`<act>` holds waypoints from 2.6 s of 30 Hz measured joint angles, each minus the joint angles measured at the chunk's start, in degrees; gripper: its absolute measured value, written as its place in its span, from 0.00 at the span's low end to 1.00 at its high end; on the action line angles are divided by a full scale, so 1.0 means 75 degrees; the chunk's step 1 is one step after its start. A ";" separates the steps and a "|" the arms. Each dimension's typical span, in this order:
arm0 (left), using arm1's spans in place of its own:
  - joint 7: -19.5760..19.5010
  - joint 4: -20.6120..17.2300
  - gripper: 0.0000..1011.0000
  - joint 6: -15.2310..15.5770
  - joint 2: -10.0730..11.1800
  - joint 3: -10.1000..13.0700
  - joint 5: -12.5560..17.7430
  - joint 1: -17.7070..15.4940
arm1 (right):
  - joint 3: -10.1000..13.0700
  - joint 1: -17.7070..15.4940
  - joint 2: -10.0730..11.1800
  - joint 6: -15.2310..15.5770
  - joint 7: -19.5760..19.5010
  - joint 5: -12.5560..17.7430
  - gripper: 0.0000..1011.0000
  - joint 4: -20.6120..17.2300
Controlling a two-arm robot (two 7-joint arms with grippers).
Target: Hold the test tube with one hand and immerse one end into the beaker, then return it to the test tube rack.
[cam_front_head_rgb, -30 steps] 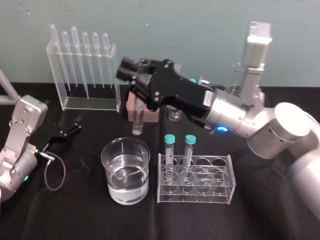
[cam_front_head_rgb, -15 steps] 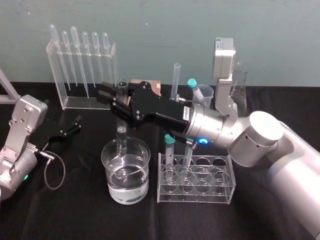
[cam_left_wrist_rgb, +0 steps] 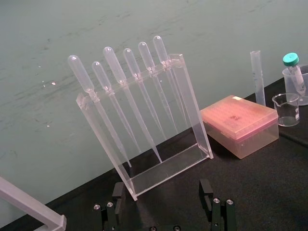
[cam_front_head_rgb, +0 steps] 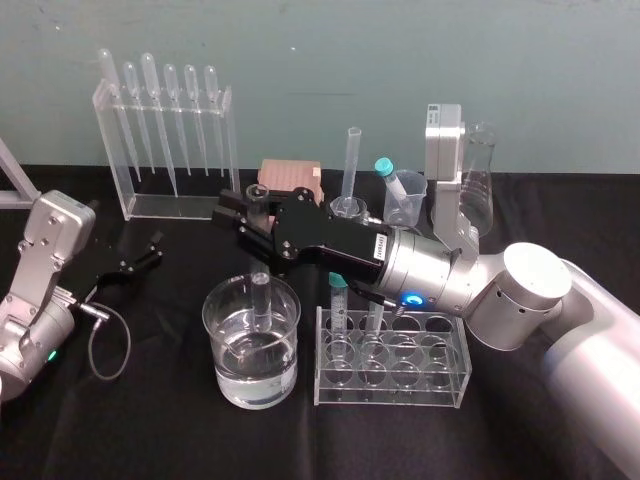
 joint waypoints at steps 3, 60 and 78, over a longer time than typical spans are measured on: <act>0.0000 0.0000 0.99 0.0000 0.0000 0.0000 0.0000 0.0000 | 0.0000 0.0028 0.0015 -0.0049 -0.0051 -0.0107 0.19 0.0094; 0.0000 0.0000 0.99 0.0000 0.0000 0.0000 0.0000 0.0000 | -0.0132 0.0223 -0.0570 -0.0089 0.0475 -0.0312 0.19 0.1419; 0.0000 0.0000 0.99 0.0000 0.0000 -0.0001 0.0000 0.0000 | -0.0132 0.0230 -0.0577 -0.0095 0.0484 -0.0312 0.19 0.1429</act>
